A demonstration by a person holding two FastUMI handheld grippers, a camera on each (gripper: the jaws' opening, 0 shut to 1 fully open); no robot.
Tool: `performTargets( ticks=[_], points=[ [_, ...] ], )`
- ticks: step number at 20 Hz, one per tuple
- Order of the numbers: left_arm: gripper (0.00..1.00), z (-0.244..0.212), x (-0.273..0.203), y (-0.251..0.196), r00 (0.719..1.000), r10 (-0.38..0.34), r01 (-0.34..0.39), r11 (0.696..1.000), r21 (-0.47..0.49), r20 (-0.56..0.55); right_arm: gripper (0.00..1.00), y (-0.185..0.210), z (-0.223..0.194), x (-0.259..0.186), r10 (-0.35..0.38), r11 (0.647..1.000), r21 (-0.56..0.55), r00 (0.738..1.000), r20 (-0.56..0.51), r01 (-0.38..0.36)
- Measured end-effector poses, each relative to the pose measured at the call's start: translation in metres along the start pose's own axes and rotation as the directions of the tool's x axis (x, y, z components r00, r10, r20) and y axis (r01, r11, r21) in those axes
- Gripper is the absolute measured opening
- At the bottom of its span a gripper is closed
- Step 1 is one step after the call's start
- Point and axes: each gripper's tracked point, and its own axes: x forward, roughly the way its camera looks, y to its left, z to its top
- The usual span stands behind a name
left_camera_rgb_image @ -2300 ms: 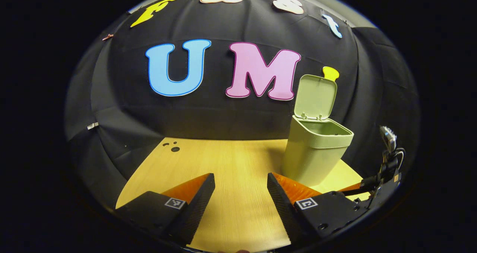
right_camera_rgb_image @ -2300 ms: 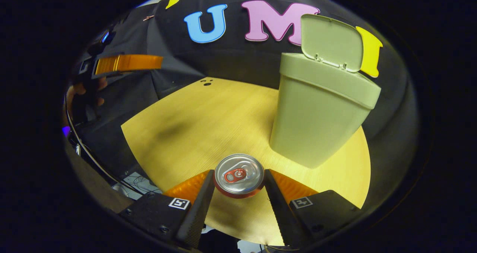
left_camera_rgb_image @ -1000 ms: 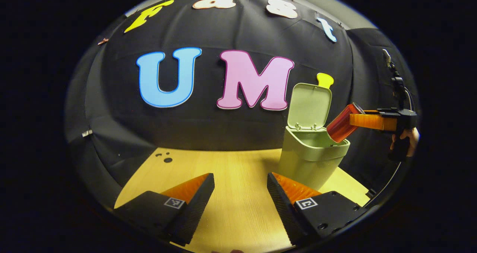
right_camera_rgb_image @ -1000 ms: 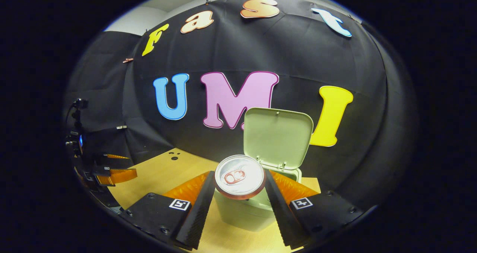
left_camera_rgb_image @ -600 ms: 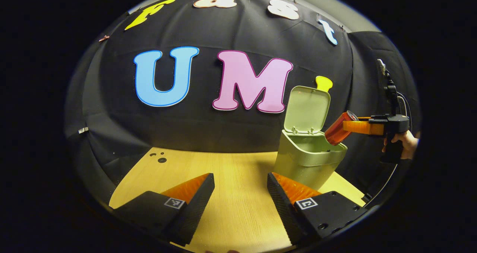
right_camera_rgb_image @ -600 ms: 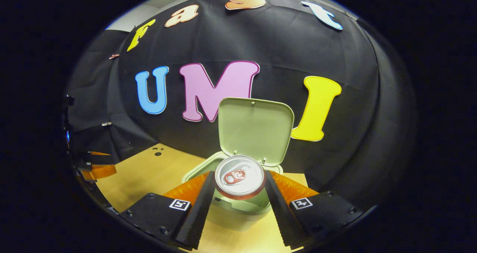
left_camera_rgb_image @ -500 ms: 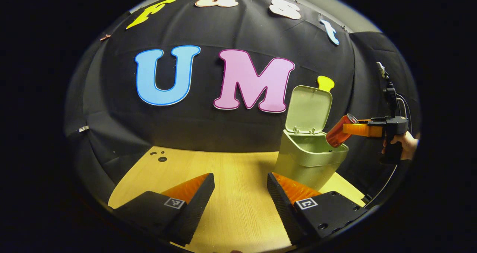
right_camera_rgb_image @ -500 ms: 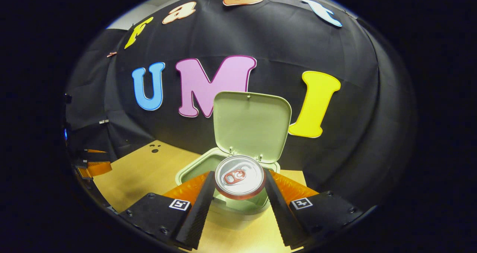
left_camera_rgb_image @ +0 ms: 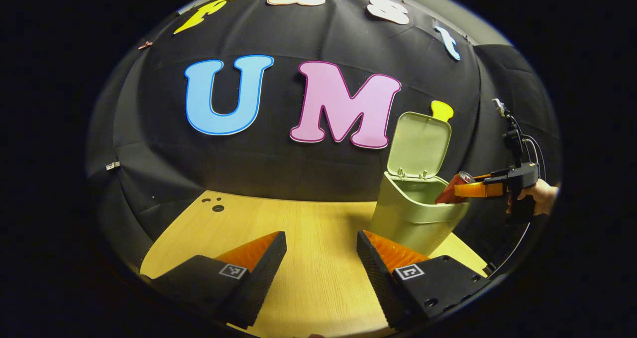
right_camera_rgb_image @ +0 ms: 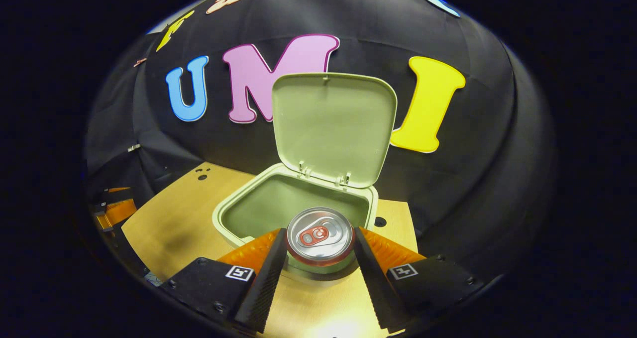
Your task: Press the lid of the desktop garbage bin to open it, pick up the crumpled paper on the desktop and throw it into the bin, then pick up the pop can on the desktop and drop it into the bin, and finally close the garbage bin lid.
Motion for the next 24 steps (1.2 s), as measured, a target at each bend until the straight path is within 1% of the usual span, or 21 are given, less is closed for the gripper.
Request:
performTargets(
  ticks=[5, 6, 7, 19, 24],
  points=[
    [0.92, -0.006, 0.002, -0.001, 1.0, -0.002, 0.002, 1.0, -0.015, -0.015, 0.84, -0.001, -0.013, 0.001, -0.004, 1.0, 0.014, 0.999, -0.047, 0.005],
    [0.96, -0.007, 0.003, -0.001, 1.0, -0.003, 0.003, 1.0, -0.014, -0.015, 0.84, -0.001, -0.012, 0.002, -0.004, 1.0, 0.016, 0.999, -0.042, 0.005],
    [0.92, -0.007, 0.003, -0.001, 1.0, -0.004, 0.003, 1.0, -0.013, -0.016, 0.84, -0.001, -0.012, 0.003, -0.005, 1.0, 0.019, 0.999, -0.044, 0.006],
    [0.92, -0.009, 0.003, -0.001, 1.0, -0.003, 0.003, 1.0, -0.013, -0.018, 0.84, -0.004, -0.013, 0.003, -0.018, 1.0, 0.01, 0.999, -0.044, 0.019],
    [0.92, -0.009, 0.001, -0.003, 1.0, -0.003, 0.003, 1.0, -0.009, -0.017, 0.86, -0.007, -0.014, 0.001, -0.029, 0.999, 0.024, 0.999, -0.04, 0.03]
  ],
)
